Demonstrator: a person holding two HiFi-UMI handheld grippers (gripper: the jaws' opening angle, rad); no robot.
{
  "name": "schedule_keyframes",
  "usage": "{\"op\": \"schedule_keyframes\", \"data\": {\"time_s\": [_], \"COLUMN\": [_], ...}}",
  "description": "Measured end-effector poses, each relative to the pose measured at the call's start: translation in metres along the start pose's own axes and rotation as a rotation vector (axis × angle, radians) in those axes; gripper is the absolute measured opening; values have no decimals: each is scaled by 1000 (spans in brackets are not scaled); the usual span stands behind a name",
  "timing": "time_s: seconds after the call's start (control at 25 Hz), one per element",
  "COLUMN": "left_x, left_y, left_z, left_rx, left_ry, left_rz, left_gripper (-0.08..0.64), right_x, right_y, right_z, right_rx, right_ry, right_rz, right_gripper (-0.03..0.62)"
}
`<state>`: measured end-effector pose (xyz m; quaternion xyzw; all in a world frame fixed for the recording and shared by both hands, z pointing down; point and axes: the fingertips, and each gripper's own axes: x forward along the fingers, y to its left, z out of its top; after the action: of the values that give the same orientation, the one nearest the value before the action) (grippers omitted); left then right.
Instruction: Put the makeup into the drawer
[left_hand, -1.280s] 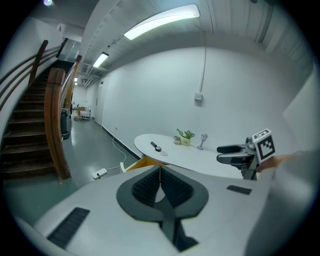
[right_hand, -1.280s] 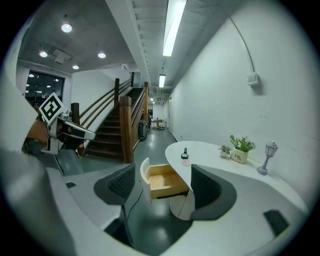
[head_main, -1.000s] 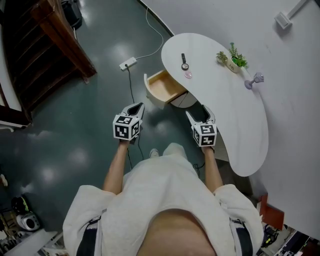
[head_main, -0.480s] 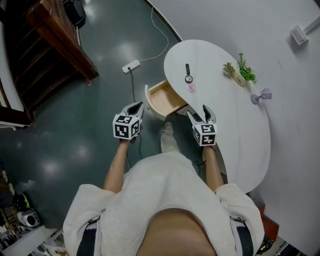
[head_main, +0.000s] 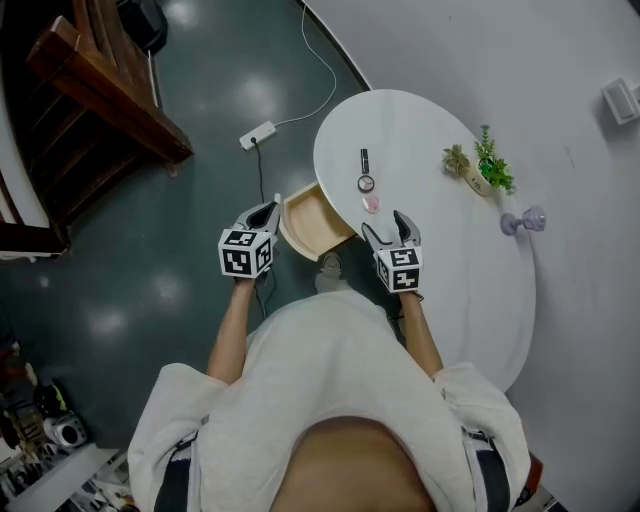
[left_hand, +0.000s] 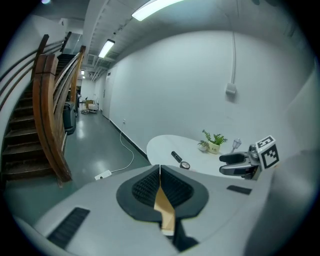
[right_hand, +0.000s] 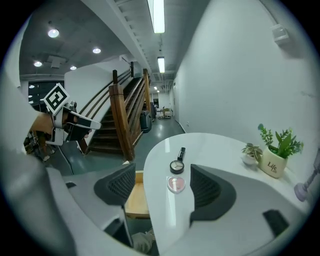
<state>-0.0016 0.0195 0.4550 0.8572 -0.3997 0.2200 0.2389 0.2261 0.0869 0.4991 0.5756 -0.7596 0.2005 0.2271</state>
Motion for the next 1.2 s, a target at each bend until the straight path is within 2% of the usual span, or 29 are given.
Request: {"op": "schedule_keyframes", "data": {"time_s": [0.36, 0.56, 0.92, 1.2], "left_x": [47, 57, 62, 53], "left_y": [-5, 4, 35, 64], "left_z": [15, 15, 21, 23], "left_rx": [-9, -20, 6, 4], "left_ry": [41, 58, 76, 79], "left_rz": [3, -6, -83, -111], "left_gripper": [12, 12, 12, 12], "right_x": [43, 64, 105, 118], "right_y": [-17, -25, -30, -35], "right_z": [-17, -35, -60, -73], "right_rx": [-3, 10, 2, 12], "right_ry": [100, 182, 345, 451], "right_rz": [67, 63, 29, 2], "right_gripper": [328, 324, 302, 287]}}
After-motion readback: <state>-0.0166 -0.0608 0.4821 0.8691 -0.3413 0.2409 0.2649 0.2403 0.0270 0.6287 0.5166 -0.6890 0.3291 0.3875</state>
